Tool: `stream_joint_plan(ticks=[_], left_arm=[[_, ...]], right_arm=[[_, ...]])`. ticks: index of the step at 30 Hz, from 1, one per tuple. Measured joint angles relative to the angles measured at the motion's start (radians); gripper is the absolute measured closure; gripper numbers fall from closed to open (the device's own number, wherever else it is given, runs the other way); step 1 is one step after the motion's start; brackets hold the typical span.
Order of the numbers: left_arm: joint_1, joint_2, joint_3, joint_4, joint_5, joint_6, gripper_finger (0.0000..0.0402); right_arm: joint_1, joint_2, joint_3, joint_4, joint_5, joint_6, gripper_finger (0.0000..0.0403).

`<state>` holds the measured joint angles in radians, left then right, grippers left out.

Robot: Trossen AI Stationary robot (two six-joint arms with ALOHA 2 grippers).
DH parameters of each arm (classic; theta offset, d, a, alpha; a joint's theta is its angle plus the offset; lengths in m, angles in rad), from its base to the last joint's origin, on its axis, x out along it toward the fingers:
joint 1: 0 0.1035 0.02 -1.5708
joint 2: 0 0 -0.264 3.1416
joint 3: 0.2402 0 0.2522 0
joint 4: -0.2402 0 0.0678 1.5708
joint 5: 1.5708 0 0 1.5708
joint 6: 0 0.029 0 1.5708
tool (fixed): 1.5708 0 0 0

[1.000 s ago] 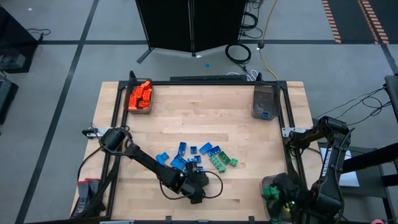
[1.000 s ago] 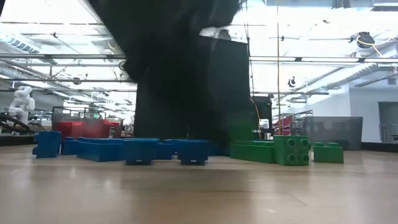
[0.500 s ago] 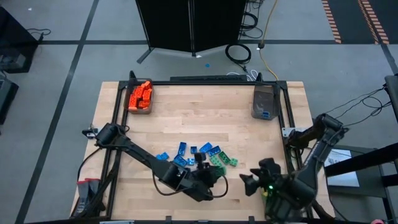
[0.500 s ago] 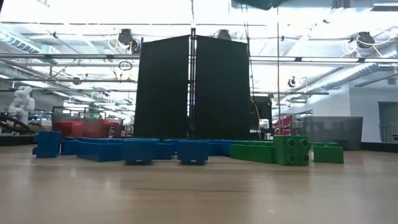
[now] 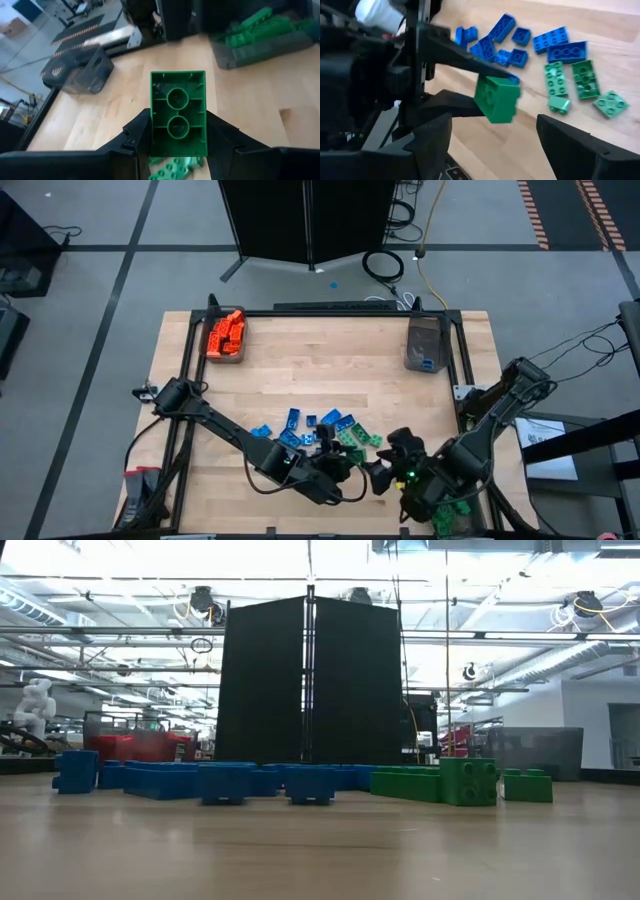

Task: Sort blocks
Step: Put the green game piece into the bottom right black bin

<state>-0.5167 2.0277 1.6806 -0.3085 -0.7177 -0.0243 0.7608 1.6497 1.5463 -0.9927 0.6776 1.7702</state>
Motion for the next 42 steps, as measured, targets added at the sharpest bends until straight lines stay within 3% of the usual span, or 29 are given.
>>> stream_joint_plan(ticks=[5, 14, 29, 34, 36, 42], left_arm=[[-0.002, 0.0, 0.0, 0.039, -0.023, 0.033, 0.0271], [-0.003, 0.0, 0.047, 0.044, -0.034, 0.073, 0.0271], [-0.001, 0.0, 0.049, 0.064, -0.047, 0.093, 0.0271], [-0.001, 0.0, 0.048, 0.064, -0.051, 0.093, 0.027], [-0.001, 0.0, 0.048, 0.066, -0.053, 0.09, 0.0255], [-0.001, -0.003, 0.051, -0.002, -0.031, 0.057, 0.0147]], right_arm=[[-0.034, 0.002, 0.0, 0.056, -0.03, -0.1, 0.0117], [-0.046, 0.002, 0.0, 0.027, -0.057, -0.137, 0.0126], [-0.081, 0.0, 0.0, 0.039, -0.054, -0.216, 0.032], [-0.081, -0.001, 0.001, 0.037, -0.056, -0.24, 0.0322], [-0.081, -0.001, 0.001, 0.037, -0.055, -0.248, 0.0322], [-0.081, 0.004, 0.0, 0.024, -0.055, -0.287, 0.0324]])
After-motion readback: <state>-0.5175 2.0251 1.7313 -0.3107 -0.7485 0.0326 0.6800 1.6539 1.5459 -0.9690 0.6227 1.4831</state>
